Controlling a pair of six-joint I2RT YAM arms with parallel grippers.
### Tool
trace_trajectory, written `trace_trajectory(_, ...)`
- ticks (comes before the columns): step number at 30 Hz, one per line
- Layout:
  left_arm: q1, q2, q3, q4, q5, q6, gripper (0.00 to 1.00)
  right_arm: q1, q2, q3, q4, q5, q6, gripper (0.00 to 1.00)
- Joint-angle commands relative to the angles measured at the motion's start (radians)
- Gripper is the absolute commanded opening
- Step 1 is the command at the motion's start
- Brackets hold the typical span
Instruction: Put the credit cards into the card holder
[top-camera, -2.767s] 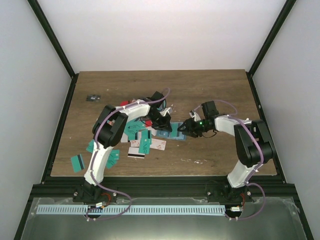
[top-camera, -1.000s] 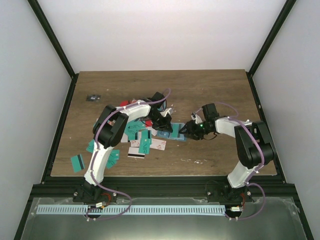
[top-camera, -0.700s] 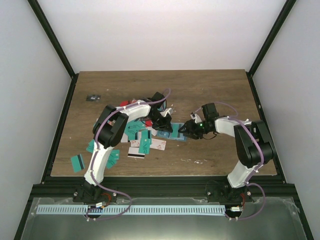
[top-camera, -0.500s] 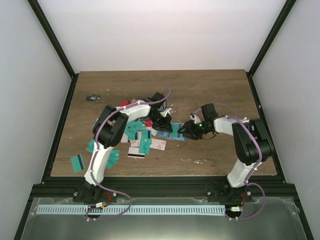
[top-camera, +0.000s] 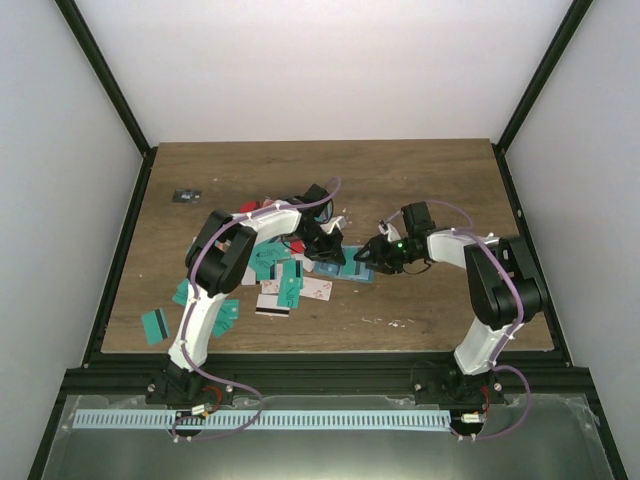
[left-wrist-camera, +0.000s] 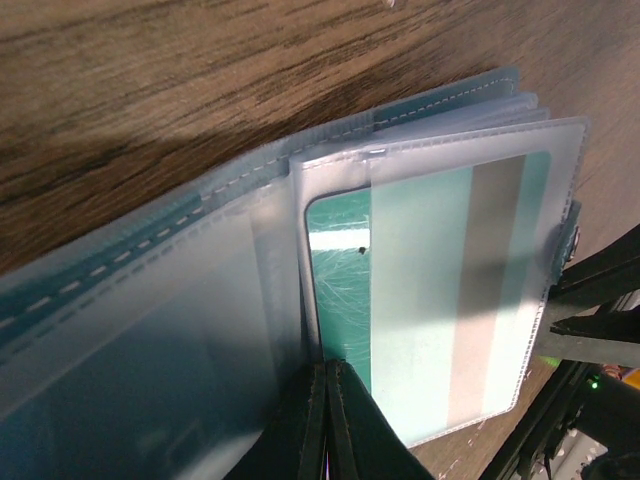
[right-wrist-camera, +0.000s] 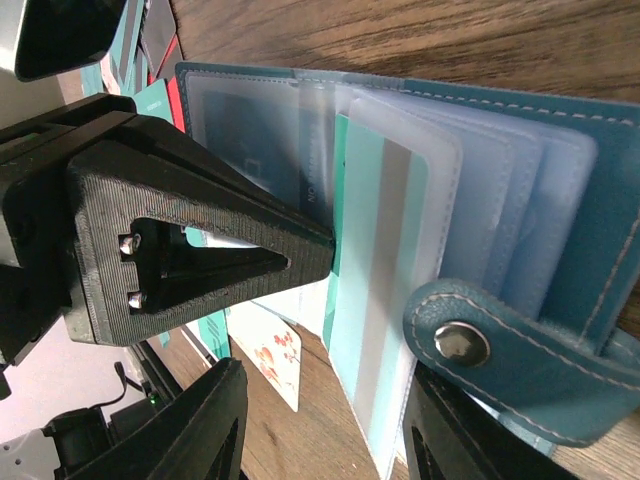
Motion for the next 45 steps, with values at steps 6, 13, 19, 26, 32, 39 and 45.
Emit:
trace_trajectory(6,-0.012,-0.021,-0.027,-0.009,-0.008,-0.009,0.04,0.024,0.040,0.040,0.014,-0.042,-0.009,0.45)
trace_trajectory(13,-0.011,-0.070,-0.042,-0.003,-0.029,-0.022,0.04,0.049,0.060,0.086,-0.012,-0.030,-0.005,0.45)
trace_trajectory(19,0.012,-0.165,-0.047,-0.009,-0.069,-0.051,0.13,0.091,0.088,0.159,-0.077,0.001,-0.009,0.45)
trace_trajectory(26,0.067,-0.321,-0.192,0.018,-0.126,-0.082,0.24,0.161,0.149,0.264,-0.125,0.013,-0.002,0.45)
trace_trajectory(32,0.120,-0.456,-0.349,0.032,-0.181,-0.101,0.29,0.227,0.208,0.364,-0.099,-0.064,0.021,0.46)
trace_trajectory(39,0.141,-0.584,-0.445,0.023,-0.248,-0.120,0.34,0.250,0.205,0.448,-0.131,-0.101,0.014,0.48)
trace_trajectory(45,0.146,-0.668,-0.469,-0.003,-0.307,-0.140,0.38,0.248,0.119,0.430,-0.168,-0.054,-0.020,0.49)
